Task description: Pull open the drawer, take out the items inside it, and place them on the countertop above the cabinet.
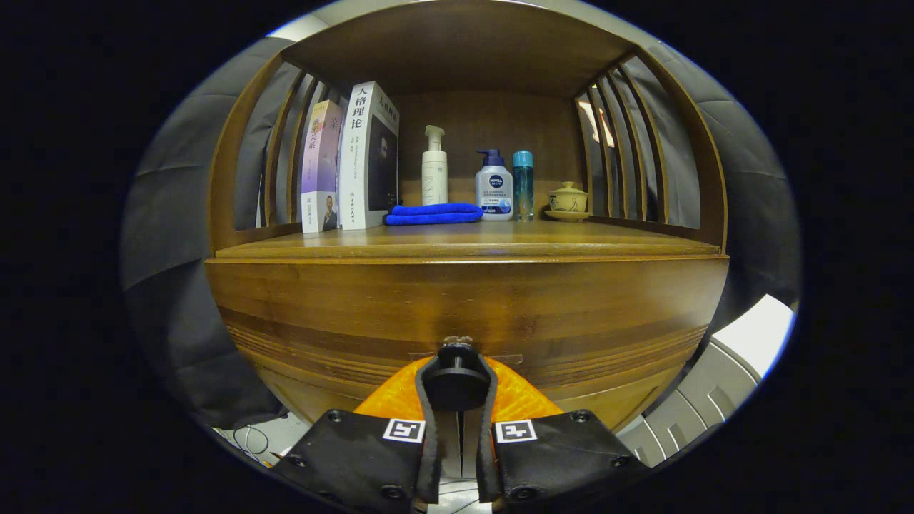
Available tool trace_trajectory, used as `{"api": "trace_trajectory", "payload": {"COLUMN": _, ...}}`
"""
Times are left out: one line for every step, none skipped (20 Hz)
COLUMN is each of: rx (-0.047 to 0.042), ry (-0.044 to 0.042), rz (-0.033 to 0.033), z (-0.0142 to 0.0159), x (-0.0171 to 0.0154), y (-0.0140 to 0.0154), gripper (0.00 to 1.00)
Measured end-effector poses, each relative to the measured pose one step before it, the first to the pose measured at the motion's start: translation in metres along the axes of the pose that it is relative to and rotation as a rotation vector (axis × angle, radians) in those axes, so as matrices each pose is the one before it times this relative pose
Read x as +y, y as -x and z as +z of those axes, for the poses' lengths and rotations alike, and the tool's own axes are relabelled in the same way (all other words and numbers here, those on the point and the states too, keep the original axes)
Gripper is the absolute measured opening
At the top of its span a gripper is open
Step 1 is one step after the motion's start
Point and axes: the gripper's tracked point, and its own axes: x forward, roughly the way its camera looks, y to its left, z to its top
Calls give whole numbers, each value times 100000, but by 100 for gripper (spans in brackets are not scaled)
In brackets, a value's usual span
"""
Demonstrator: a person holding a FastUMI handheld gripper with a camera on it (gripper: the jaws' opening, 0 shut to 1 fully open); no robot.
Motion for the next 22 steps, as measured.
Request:
{"api": "trace_trajectory", "payload": {"rx": 179, "ry": 556, "rz": 315, "z": -7, "x": -62, "y": 423, "gripper": 22}}
{"api": "trace_trajectory", "payload": {"rx": 8, "ry": 103, "rz": 234, "z": -283, "x": -186, "y": 722, "gripper": 22}}
{"api": "trace_trajectory", "payload": {"rx": 118, "ry": 395, "rz": 385, "z": -97, "x": -71, "y": 554, "gripper": 22}}
{"api": "trace_trajectory", "payload": {"rx": 257, "ry": 49, "rz": 646, "z": -196, "x": 22, "y": 494, "gripper": 22}}
{"api": "trace_trajectory", "payload": {"rx": -42, "ry": 44, "rz": 234, "z": -52, "x": 48, "y": 394, "gripper": 22}}
{"api": "trace_trajectory", "payload": {"rx": 331, "ry": 371, "rz": 114, "z": -218, "x": -5, "y": 507, "gripper": 22}}
{"api": "trace_trajectory", "payload": {"rx": -124, "ry": 285, "rz": 101, "z": -103, "x": 33, "y": 502, "gripper": 22}}
{"api": "trace_trajectory", "payload": {"rx": 49, "ry": 148, "rz": 197, "z": -141, "x": 22, "y": 564, "gripper": 22}}
{"api": "trace_trajectory", "payload": {"rx": 163, "ry": -96, "rz": 352, "z": -125, "x": 37, "y": 468, "gripper": 22}}
{"api": "trace_trajectory", "payload": {"rx": 65, "ry": -215, "rz": 334, "z": -167, "x": 104, "y": 460, "gripper": 22}}
{"api": "trace_trajectory", "payload": {"rx": 292, "ry": -83, "rz": 290, "z": -105, "x": 23, "y": 500, "gripper": 22}}
{"api": "trace_trajectory", "payload": {"rx": 64, "ry": -88, "rz": 274, "z": -168, "x": 13, "y": 597, "gripper": 22}}
{"api": "trace_trajectory", "payload": {"rx": 124, "ry": -87, "rz": 300, "z": -100, "x": 52, "y": 399, "gripper": 22}}
{"api": "trace_trajectory", "payload": {"rx": -130, "ry": -120, "rz": 196, "z": -138, "x": 65, "y": 532, "gripper": 22}}
{"api": "trace_trajectory", "payload": {"rx": -195, "ry": 101, "rz": 203, "z": -57, "x": 24, "y": 482, "gripper": 22}}
{"api": "trace_trajectory", "payload": {"rx": -73, "ry": 471, "rz": 195, "z": -202, "x": 24, "y": 547, "gripper": 22}}
{"api": "trace_trajectory", "payload": {"rx": -85, "ry": 27, "rz": 261, "z": -88, "x": -18, "y": 498, "gripper": 22}}
{"api": "trace_trajectory", "payload": {"rx": 98, "ry": -136, "rz": 392, "z": -211, "x": 89, "y": 543, "gripper": 22}}
{"api": "trace_trajectory", "payload": {"rx": -333, "ry": -1192, "rz": 159, "z": -75, "x": -3, "y": 622, "gripper": 22}}
{"api": "trace_trajectory", "payload": {"rx": -310, "ry": -695, "rz": 115, "z": -167, "x": 125, "y": 579, "gripper": 22}}
{"api": "trace_trajectory", "payload": {"rx": -102, "ry": 785, "rz": 61, "z": -176, "x": -22, "y": 631, "gripper": 22}}
{"api": "trace_trajectory", "payload": {"rx": -116, "ry": 384, "rz": 317, "z": -251, "x": 25, "y": 580, "gripper": 22}}
